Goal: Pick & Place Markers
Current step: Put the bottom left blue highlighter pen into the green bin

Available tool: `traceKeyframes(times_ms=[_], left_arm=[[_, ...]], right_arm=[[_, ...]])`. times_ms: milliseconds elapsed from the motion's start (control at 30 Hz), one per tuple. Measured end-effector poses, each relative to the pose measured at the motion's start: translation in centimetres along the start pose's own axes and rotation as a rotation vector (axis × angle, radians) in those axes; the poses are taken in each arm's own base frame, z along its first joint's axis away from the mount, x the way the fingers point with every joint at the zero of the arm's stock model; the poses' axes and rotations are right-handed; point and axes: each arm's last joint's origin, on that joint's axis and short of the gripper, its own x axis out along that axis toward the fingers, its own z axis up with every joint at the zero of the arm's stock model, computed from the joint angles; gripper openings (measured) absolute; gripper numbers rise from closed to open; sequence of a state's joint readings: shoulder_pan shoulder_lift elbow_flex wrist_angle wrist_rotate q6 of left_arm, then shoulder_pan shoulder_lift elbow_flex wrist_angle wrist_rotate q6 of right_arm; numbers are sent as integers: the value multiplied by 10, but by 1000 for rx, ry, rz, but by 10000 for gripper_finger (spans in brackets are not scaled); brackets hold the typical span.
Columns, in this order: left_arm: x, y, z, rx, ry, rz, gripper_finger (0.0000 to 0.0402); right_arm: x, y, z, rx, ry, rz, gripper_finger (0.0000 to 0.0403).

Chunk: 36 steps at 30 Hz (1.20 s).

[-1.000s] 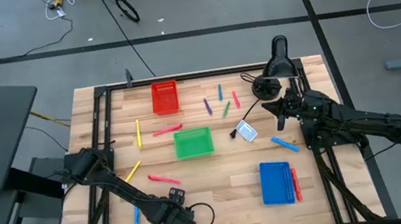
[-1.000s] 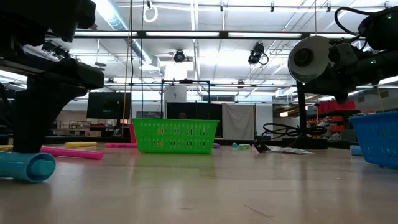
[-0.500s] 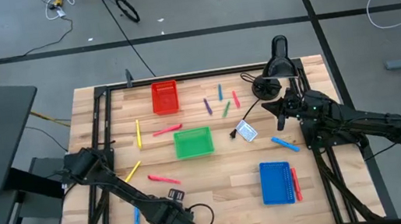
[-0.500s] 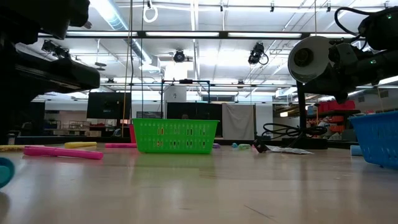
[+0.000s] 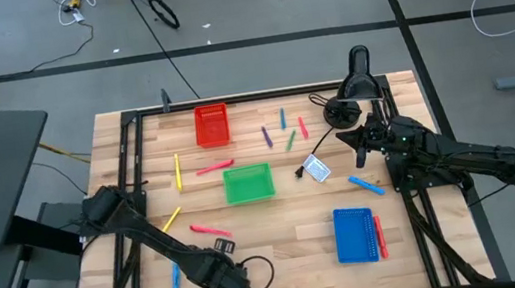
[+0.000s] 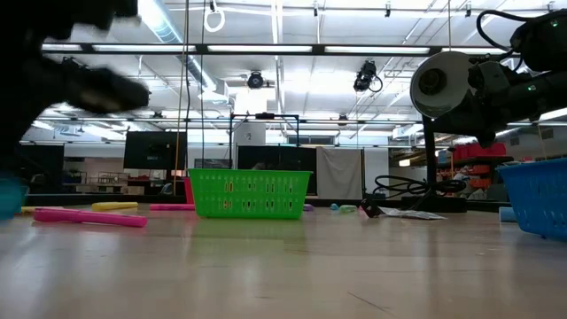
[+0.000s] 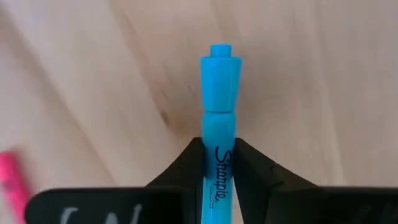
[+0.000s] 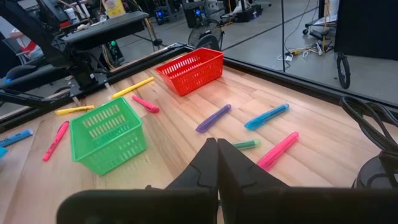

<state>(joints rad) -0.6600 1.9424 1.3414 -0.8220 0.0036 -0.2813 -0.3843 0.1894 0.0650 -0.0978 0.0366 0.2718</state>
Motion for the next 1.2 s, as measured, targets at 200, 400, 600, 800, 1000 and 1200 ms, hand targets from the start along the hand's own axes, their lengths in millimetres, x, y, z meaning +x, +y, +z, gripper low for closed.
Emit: traceKeyframes(times_ms=[200, 400, 600, 800, 1000, 1200], left_arm=[[-47, 12, -9, -21, -54, -11, 64], [-94, 25, -27, -47, -112, -22, 64], [-131, 34, -49, -90, -134, -46, 64], [-156, 39, -67, -171, -99, -39, 64], [-165, 40, -70, -250, -80, -23, 64], [-166, 52, -66, -330, -91, -14, 64]], right_arm=[[0, 0, 0, 0, 0, 0, 0], [0, 0, 0, 0, 0, 0, 0], [0, 0, 0, 0, 0, 0, 0], [0, 0, 0, 0, 0, 0, 0], [0, 0, 0, 0, 0, 0, 0], [0, 0, 0, 0, 0, 0, 0]])
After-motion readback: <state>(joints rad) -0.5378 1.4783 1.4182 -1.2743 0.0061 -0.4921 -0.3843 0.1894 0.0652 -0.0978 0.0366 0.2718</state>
